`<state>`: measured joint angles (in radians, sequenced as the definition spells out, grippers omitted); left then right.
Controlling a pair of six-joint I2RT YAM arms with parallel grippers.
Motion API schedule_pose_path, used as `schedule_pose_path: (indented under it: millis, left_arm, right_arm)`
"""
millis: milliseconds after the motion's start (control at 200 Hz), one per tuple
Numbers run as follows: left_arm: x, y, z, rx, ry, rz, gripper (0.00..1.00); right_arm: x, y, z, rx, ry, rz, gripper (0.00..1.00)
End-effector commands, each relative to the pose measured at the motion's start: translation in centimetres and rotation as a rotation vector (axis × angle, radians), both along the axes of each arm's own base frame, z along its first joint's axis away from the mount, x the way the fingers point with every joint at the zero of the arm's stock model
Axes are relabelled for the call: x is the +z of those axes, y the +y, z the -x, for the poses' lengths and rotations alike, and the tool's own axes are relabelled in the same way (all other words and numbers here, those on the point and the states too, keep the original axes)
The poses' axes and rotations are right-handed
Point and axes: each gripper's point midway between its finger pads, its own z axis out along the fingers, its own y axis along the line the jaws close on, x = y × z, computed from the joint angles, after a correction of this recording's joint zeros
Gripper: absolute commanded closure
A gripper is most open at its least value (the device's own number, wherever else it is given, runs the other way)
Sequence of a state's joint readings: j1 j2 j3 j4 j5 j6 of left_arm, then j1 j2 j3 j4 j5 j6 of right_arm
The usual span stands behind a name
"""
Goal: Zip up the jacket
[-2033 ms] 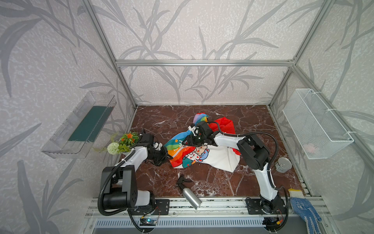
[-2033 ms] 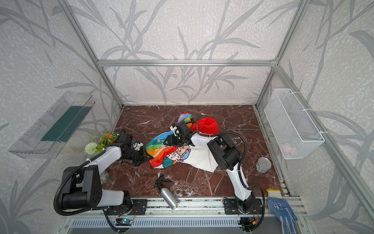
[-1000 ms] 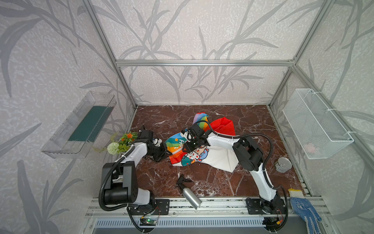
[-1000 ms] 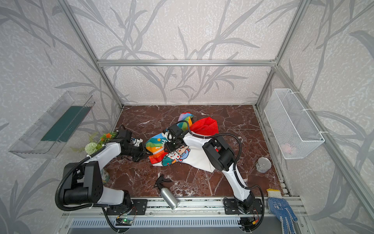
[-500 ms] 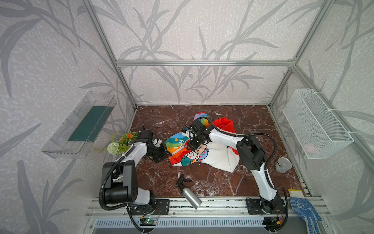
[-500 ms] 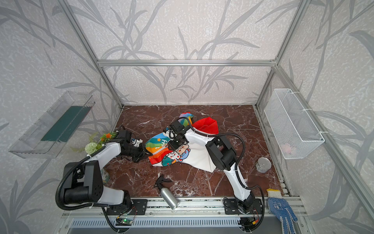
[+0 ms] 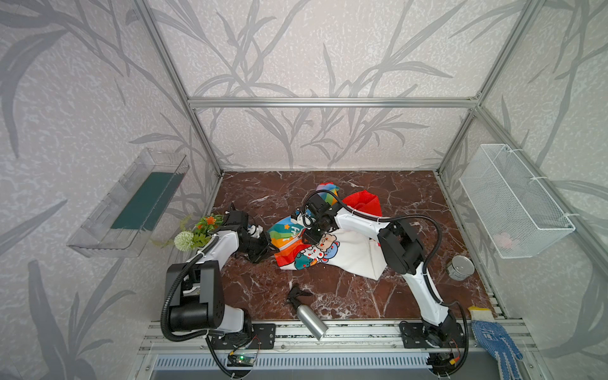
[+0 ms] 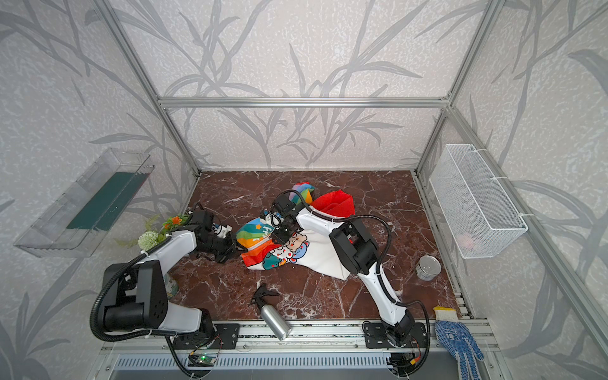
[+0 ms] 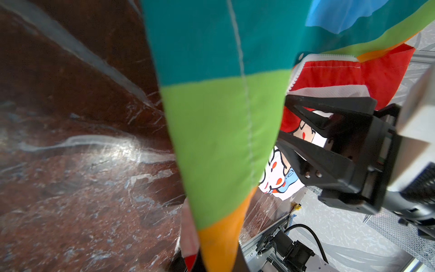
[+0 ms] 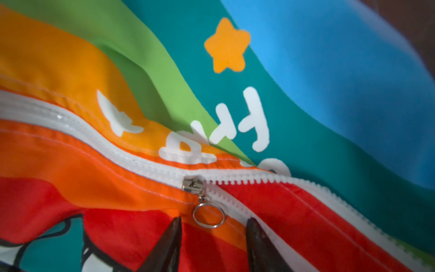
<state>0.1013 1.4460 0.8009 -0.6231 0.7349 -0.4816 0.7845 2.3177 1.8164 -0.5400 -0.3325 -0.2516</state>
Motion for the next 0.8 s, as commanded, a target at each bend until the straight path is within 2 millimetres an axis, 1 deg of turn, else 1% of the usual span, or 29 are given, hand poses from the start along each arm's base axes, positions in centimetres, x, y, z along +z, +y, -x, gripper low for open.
schedule_pose_path:
  millis: [0, 130, 250, 345, 435, 515, 565, 635, 795]
  left_arm:
    - [0.5, 0.1, -0.5, -0.005, -0.007, 0.003, 1.00]
    - [0.4, 0.1, -0.5, -0.009, -0.005, 0.005, 1.00]
    - [0.3, 0.1, -0.4, -0.009, -0.003, 0.001, 1.00]
    - [0.1, 0.1, -0.4, -0.010, 0.002, 0.006, 1.00]
    - [-0.2, 0.1, -0.3, -0.009, 0.006, 0.009, 1.00]
    - [-0.4, 0.0, -0.2, -0.010, 0.010, 0.011, 1.00]
    - [-0.6, 0.0, -0.2, -0.008, 0.012, 0.013, 1.00]
    - [-0.7, -0.1, -0.2, -0.007, 0.013, 0.018, 1.00]
    - [-0.7, -0.1, -0.3, -0.005, 0.008, 0.025, 1.00]
  right_arm:
    - [-0.8, 0.1, 0.2, 0.028, -0.013, 0.021, 0.54]
    - [-1.7, 0.7, 0.1, 0.040, -0.034, 0.042, 0.56]
    - [-2.1, 1.5, 0.1, 0.041, -0.064, 0.039, 0.58]
    - [-2.7, 1.6, 0.2, 0.043, -0.075, 0.057, 0.62]
    - [-2.5, 1.7, 0.1, 0.032, -0.096, 0.061, 0.67]
    - [-2.3, 1.8, 0.1, 0.031, -0.114, 0.056, 0.69]
    - [-2.0, 2.0, 0.2, 0.032, -0.126, 0.052, 0.68]
    - [-1.4, 2.4, 0.3, 0.038, -0.157, 0.047, 0.64]
    - [-1.2, 3.0, 0.3, 0.060, -0.201, 0.040, 0.57]
